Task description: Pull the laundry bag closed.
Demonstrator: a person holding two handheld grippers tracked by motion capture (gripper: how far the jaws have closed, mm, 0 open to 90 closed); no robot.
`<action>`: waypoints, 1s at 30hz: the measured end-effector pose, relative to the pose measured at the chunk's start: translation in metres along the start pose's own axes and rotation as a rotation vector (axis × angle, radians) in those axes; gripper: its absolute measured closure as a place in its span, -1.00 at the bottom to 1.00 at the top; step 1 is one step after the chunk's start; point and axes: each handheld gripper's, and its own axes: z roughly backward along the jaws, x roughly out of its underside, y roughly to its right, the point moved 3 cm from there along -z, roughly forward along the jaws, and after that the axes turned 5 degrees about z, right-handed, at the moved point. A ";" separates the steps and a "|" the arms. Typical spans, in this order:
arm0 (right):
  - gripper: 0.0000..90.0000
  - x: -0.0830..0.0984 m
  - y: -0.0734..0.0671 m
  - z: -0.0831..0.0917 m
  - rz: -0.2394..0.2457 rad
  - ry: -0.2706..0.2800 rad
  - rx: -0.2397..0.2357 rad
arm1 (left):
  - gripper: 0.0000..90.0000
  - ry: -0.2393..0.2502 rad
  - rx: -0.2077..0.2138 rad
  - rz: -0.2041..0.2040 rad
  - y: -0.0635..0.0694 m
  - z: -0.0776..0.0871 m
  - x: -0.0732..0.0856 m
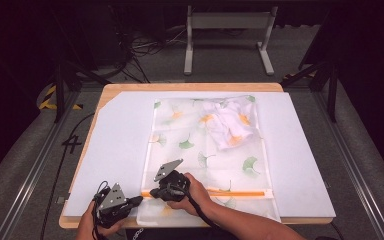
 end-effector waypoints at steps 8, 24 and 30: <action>1.00 0.008 0.004 0.013 0.020 -0.028 0.033 | 1.00 -0.004 -0.007 -0.012 0.002 0.000 0.000; 1.00 0.023 0.007 0.033 0.016 -0.057 0.071 | 1.00 -0.001 -0.010 -0.013 0.002 0.000 0.000; 1.00 0.033 0.009 0.043 0.000 -0.060 0.084 | 1.00 -0.002 -0.002 -0.014 0.001 0.000 0.000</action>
